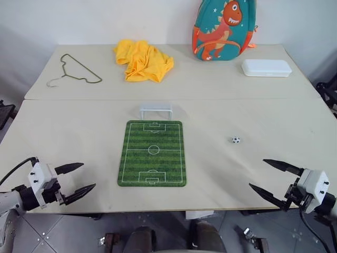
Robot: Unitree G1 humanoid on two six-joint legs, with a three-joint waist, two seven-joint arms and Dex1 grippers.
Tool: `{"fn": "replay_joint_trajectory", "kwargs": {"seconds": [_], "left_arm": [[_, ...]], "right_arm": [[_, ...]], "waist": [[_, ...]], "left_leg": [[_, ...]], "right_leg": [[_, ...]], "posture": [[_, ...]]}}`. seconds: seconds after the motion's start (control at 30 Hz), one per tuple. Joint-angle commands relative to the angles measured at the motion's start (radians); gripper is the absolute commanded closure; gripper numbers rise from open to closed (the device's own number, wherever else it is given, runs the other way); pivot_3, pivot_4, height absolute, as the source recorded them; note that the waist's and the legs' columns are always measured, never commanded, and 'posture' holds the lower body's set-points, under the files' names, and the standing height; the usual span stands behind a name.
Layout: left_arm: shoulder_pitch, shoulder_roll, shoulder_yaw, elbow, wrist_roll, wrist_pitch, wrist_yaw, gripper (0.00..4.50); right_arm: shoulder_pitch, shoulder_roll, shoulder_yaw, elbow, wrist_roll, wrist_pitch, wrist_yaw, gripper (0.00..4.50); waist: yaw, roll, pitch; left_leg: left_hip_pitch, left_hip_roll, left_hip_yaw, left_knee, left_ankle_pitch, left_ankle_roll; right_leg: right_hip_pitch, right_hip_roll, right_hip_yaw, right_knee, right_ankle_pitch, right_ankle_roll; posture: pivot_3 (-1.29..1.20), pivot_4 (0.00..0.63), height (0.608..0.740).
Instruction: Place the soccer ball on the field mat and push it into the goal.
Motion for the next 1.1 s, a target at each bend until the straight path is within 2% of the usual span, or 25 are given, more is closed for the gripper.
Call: {"fn": "replay_joint_trajectory", "kwargs": {"seconds": [0.03,0.3,0.47,0.63,0.77,0.87,1.1], "left_arm": [[0.002,-0.003,0.026,-0.037,-0.024,-0.016,-0.007,0.00],[-0.142,0.000,-0.020,-0.216,-0.264,0.221,-0.069,0.00],[-0.204,-0.012,-0.069,-0.283,-0.310,0.283,-0.084,0.00],[-0.243,-0.010,-0.092,-0.270,-0.323,0.345,-0.092,0.00],[-0.257,-0.017,-0.096,-0.264,-0.308,0.358,-0.087,0.00],[-0.267,-0.029,-0.114,-0.250,-0.294,0.359,-0.087,0.00],[-0.282,-0.043,-0.141,-0.245,-0.279,0.361,-0.080,0.00]], "right_arm": [[0.000,-0.013,-0.003,-0.016,0.009,0.009,-0.006,0.03],[0.019,0.064,-0.184,0.030,0.088,0.135,-0.225,0.03],[0.006,0.053,-0.197,0.077,0.100,0.166,-0.230,0.03],[-0.086,-0.001,-0.123,0.031,0.110,0.279,-0.232,0.03],[-0.171,-0.051,-0.062,-0.001,0.109,0.419,-0.268,0.03],[-0.323,-0.083,0.071,0.004,0.073,0.575,-0.317,0.03],[-0.565,-0.035,0.254,0.131,-0.021,0.655,-0.370,0.03]], "waist": [[0.000,0.000,0.000],[0.005,0.000,0.000],[-0.002,0.001,0.000],[-0.023,0.002,0.000],[-0.020,0.002,0.000],[-0.020,0.002,0.000],[-0.016,0.002,0.000]], "left_leg": [[0.000,0.000,0.000,0.000,0.000,0.000],[0.000,0.000,-0.001,0.001,0.000,0.000],[0.001,0.000,0.000,0.000,0.000,0.000],[0.001,0.000,0.002,0.001,0.000,0.000],[0.001,0.000,0.001,0.000,0.000,0.000],[0.000,0.000,0.001,0.001,0.000,0.000],[-0.002,0.000,0.001,0.001,0.000,0.000]], "right_leg": [[0.000,0.000,0.000,0.000,0.000,0.000],[0.001,0.000,0.000,0.000,0.000,0.000],[0.001,0.000,0.000,0.000,0.000,0.000],[0.001,0.000,0.002,0.001,0.000,0.000],[0.000,0.000,0.001,0.001,0.000,0.000],[0.000,0.000,0.001,0.000,0.000,0.000],[-0.002,0.000,0.000,0.000,0.000,0.000]], "posture": [[0.00,0.150,0.740],[0.00,0.150,0.740],[0.00,0.150,0.740],[0.00,0.150,0.740],[0.00,0.150,0.740],[0.00,0.150,0.740],[0.00,0.150,0.740]]}}
